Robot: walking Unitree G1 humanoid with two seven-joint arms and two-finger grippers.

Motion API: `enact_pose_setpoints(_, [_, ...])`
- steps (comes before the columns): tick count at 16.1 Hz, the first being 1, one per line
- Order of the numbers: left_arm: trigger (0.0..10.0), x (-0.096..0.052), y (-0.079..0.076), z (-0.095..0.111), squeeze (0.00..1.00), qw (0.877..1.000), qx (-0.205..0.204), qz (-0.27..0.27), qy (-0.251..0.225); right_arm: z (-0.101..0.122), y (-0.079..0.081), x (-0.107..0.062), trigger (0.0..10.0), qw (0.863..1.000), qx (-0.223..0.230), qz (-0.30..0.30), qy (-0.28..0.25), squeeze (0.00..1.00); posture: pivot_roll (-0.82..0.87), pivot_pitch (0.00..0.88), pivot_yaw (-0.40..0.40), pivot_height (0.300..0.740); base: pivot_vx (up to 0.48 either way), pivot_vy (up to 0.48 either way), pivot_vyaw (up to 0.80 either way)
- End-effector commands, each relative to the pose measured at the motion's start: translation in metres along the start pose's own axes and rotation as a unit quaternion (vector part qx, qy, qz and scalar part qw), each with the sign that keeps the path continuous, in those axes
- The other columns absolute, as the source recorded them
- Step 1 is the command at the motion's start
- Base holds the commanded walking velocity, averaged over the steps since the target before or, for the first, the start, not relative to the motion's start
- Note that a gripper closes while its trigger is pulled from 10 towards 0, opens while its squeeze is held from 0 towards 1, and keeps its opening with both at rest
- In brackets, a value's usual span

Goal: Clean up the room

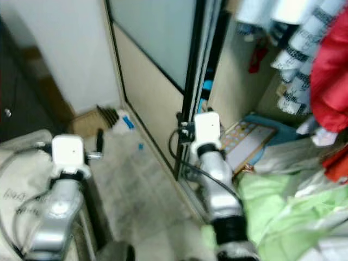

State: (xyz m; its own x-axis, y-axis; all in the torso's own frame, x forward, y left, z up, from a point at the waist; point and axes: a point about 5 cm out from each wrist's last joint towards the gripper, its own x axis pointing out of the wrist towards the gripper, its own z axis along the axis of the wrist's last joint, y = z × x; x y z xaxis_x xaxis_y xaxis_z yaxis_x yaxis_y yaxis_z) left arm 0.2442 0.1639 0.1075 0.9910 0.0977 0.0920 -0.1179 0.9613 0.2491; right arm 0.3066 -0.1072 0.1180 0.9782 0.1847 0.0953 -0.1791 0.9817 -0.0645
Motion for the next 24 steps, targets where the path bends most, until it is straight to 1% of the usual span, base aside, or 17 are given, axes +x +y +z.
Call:
enact_pose_setpoints(1, [10.0,0.0,-0.005,0.003,0.0,1.0,0.009,-0.008,-0.005,0.001,-0.006,0.003,10.0,1.0,-0.001,-0.007,-0.004,0.0,0.04,0.0,-0.034,0.74,0.0,0.0,0.0])
enact_pose_setpoints(3, [10.0,-0.002,0.0,-0.001,0.0,1.0,0.014,-0.013,0.009,0.003,-0.004,0.009,10.0,1.0,0.006,-0.005,-0.007,0.0,0.05,0.0,-0.037,0.74,0.0,0.0,0.0])
enact_pose_setpoints(5, [10.0,-0.003,0.002,-0.002,0.0,0.999,0.034,-0.03,0.0,0.003,0.0,0.012,10.0,1.0,0.009,0.0,-0.007,0.0,0.08,0.0,-0.05,0.74,0.0,0.0,0.0])
enact_pose_setpoints(7, [10.0,-0.003,0.0,0.001,0.0,0.999,0.021,-0.031,-0.003,0.004,0.003,0.014,10.0,1.0,0.006,0.005,-0.006,0.0,0.08,0.0,-0.061,0.74,0.0,0.0,0.0])
enact_pose_setpoints(11, [10.0,-0.003,-0.014,-0.001,0.0,0.998,0.0,-0.056,0.009,0.003,0.007,0.017,10.0,1.0,0.004,0.014,-0.005,0.0,0.05,0.011,-0.076,0.74,0.0,0.0,0.56])
enact_pose_setpoints(12, [10.0,-0.001,-0.015,0.0,0.0,0.998,-0.001,-0.057,0.006,0.004,0.006,0.018,10.0,1.0,-0.001,0.015,-0.008,0.0,0.04,0.013,-0.076,0.74,0.0,0.0,0.68])
enact_pose_setpoints(13, [10.0,0.002,-0.013,0.003,0.0,0.999,-0.002,-0.045,-0.001,0.008,0.001,0.019,10.0,1.0,-0.004,0.011,-0.015,0.0,0.04,0.012,-0.071,0.74,0.0,0.0,0.8])
enact_pose_setpoints(14, [10.0,0.003,-0.013,0.004,0.0,0.999,-0.002,-0.042,-0.003,0.009,0.0,0.019,10.0,1.0,-0.004,0.009,-0.017,0.0,0.04,0.012,-0.071,0.74,0.0,0.0,0.8])
enact_pose_setpoints(16, [10.0,0.006,-0.013,0.007,0.0,0.999,-0.013,-0.034,-0.007,0.007,-0.006,0.019,10.0,1.0,-0.003,-0.002,-0.013,0.0,0.03,0.013,-0.07,0.74,0.0,0.0,0.0])
enact_pose_setpoints(18, [10.0,0.008,-0.014,0.008,0.0,0.999,-0.019,-0.034,-0.006,0.009,-0.002,0.019,10.0,1.0,-0.003,0.004,-0.017,0.0,0.02,0.013,-0.076,0.74,0.0,0.0,0.0])
enact_pose_setpoints(24, [10.0,0.011,-0.015,0.01,0.0,0.999,-0.021,-0.03,-0.012,0.01,-0.001,0.021,10.0,1.0,-0.009,0.01,-0.019,0.0,0.02,0.015,-0.082,0.74,0.0,0.0,0.0])
